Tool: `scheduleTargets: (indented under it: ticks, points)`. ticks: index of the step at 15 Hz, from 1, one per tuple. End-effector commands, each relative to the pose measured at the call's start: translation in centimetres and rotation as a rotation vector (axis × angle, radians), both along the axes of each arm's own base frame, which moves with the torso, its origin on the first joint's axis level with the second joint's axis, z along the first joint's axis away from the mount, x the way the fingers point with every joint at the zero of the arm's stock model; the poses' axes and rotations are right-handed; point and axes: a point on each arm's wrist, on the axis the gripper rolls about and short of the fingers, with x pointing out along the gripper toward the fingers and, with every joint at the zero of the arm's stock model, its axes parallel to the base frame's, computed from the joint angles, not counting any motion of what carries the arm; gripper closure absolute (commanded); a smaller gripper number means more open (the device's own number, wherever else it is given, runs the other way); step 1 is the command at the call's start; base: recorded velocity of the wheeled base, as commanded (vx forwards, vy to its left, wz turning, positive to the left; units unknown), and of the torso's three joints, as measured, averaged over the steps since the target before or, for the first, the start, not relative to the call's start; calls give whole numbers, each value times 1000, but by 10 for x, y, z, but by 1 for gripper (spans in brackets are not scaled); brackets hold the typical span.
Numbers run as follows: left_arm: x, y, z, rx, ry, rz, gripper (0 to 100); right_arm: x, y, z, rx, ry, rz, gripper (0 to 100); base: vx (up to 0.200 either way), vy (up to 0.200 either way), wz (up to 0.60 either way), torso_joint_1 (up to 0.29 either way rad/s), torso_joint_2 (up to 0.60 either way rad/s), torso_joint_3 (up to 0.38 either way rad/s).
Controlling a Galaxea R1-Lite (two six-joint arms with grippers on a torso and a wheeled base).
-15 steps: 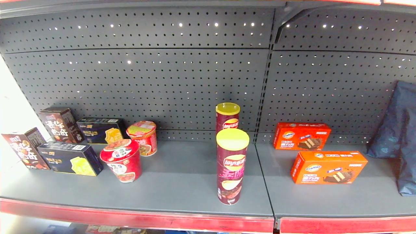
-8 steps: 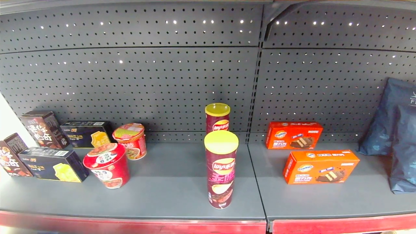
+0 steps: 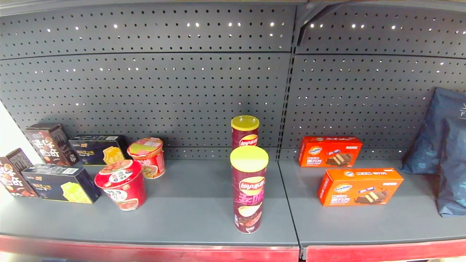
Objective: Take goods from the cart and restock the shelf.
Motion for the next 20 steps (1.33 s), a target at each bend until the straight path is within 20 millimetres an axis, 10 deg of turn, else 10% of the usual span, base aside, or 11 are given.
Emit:
scheduleTargets:
  ticks: [1,20]
  points:
    - [0,0,0,0,2,-1,0,0,0,0,-2,0,1,0,0,0,0,0,0,0]
    - [0,0,0,-1,2,2,0,0,0,0,-3,0,1,0,0,0,0,0,0,0]
